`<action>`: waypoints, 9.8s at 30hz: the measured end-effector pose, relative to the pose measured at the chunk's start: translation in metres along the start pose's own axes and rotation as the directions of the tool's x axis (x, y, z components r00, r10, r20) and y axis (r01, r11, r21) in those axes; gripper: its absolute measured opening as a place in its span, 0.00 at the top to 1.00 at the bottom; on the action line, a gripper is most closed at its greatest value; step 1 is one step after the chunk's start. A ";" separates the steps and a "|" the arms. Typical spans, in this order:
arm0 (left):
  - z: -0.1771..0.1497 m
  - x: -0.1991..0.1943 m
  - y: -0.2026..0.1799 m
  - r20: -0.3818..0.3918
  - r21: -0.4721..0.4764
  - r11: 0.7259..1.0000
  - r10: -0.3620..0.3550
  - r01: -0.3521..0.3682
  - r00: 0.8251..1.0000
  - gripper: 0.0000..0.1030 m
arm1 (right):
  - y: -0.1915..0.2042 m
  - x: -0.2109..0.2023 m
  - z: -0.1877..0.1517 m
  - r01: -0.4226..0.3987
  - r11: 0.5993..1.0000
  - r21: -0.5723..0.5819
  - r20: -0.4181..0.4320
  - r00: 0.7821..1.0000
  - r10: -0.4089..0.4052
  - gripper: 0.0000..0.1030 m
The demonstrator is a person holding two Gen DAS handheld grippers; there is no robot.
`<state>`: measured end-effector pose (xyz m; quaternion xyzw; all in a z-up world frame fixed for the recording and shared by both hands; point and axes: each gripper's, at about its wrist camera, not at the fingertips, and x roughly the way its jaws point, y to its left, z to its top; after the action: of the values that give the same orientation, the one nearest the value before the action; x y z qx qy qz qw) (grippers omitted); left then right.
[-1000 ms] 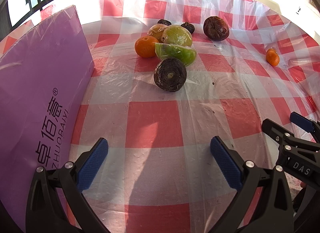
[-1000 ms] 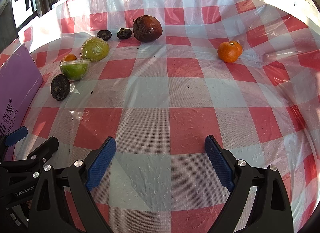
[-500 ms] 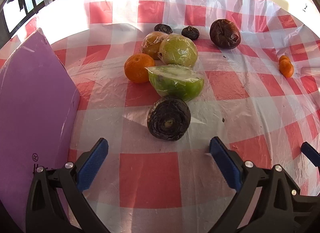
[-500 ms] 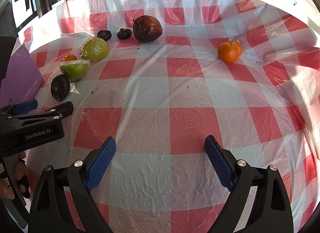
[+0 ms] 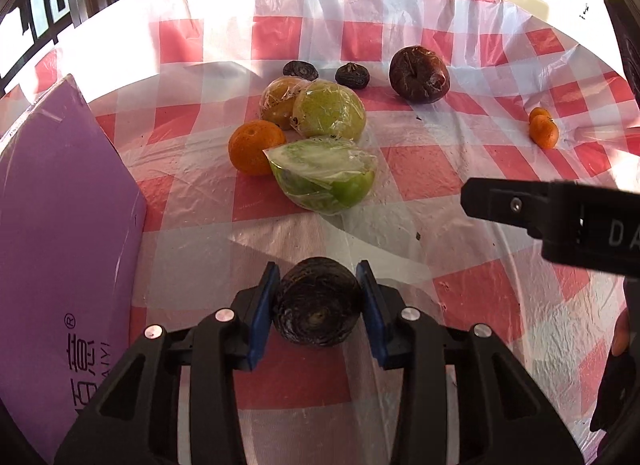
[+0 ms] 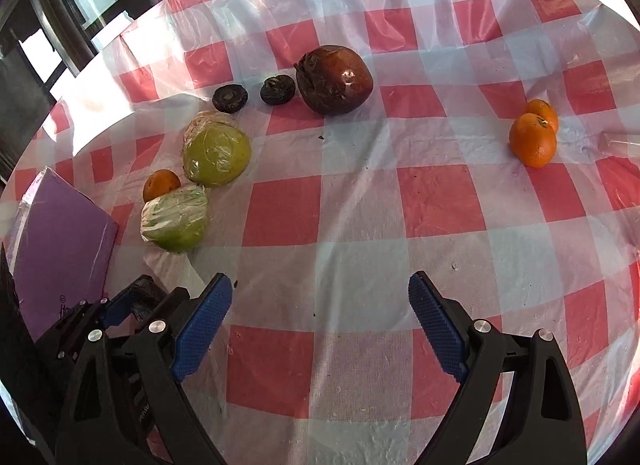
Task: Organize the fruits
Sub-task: 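Grasp the dark round fruit with the left tool while the right tool grasps the wrapped green melon half, then carry the dark fruit and green melon half over the white box with both tools, then open both tools to drop the fruits into the box and withdraw, then grasp an orange with the left tool while the right tool grasps another orange, then carry both oranges over the white box with both tools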
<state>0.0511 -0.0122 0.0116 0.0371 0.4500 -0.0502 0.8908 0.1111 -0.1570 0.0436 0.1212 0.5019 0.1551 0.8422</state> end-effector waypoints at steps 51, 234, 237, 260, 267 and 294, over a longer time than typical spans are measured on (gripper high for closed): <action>0.010 -0.179 -0.026 -0.023 0.084 0.992 0.093 -0.091 0.995 0.62 | 0.004 -0.156 -0.072 0.053 0.986 -0.156 0.091 0.995 -0.038 0.42; 0.009 -0.145 0.072 -0.096 0.162 0.985 -0.039 0.054 0.995 0.62 | 0.081 -0.125 -0.092 0.250 0.966 -0.064 0.192 0.953 -0.234 0.56; 0.007 -0.151 0.091 -0.077 0.150 0.987 -0.039 0.050 0.996 0.62 | 0.109 -0.127 -0.088 0.230 0.968 -0.103 0.210 0.956 -0.205 0.56; -0.048 -0.143 0.241 -0.139 0.015 1.000 0.012 -0.010 0.990 0.61 | 0.300 -0.076 -0.110 0.139 0.872 -0.470 0.144 0.986 -0.080 0.56; -0.069 -0.133 0.276 -0.178 -0.022 0.999 0.038 -0.042 0.983 0.61 | 0.335 -0.043 -0.126 0.118 0.806 -0.581 0.049 0.993 -0.111 0.56; -0.071 -0.130 0.283 -0.185 0.011 1.000 0.030 -0.028 0.982 0.60 | 0.347 -0.009 -0.141 0.143 0.745 -0.651 -0.040 0.974 -0.222 0.56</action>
<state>-0.0474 0.2837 0.0807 0.0518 0.5300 -0.0354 0.8457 -0.0658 0.1665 0.1104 -0.2341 0.4748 0.2413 0.8133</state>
